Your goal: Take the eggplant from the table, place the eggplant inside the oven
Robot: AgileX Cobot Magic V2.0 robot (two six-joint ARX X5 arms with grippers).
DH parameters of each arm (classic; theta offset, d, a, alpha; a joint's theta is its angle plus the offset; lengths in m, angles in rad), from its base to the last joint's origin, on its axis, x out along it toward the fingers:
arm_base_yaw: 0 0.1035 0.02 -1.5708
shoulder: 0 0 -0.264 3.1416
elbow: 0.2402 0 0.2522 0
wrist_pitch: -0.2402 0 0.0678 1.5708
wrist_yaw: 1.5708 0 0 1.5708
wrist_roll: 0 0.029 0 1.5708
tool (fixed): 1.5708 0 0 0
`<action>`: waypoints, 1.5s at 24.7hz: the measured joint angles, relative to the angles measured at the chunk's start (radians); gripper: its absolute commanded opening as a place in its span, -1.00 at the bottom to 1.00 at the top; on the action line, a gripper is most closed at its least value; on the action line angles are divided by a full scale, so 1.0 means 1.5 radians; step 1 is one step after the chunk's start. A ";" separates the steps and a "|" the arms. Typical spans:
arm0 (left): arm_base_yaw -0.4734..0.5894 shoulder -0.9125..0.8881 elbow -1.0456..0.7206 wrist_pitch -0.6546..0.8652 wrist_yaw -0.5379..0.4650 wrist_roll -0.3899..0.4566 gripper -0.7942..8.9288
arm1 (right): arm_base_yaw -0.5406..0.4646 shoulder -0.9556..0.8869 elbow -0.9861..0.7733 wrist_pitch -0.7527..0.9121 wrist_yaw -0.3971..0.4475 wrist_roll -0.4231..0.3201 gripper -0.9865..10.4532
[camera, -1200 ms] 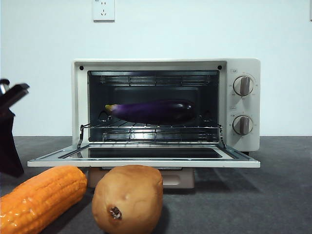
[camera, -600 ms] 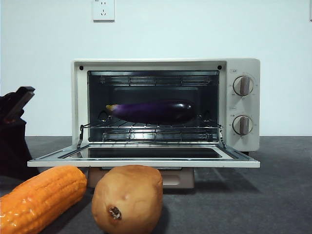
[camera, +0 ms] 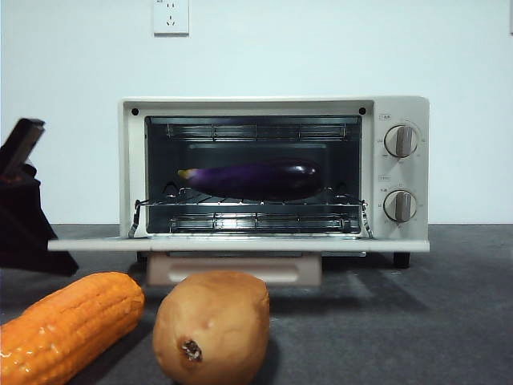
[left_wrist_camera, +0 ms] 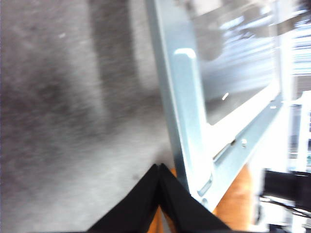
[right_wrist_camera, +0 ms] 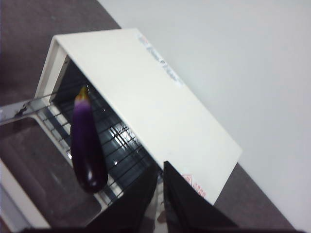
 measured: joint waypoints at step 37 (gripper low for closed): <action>-0.118 -0.345 0.264 -0.078 -0.391 0.014 -0.83 | -0.257 -0.018 -0.183 -0.110 -0.253 0.117 -0.82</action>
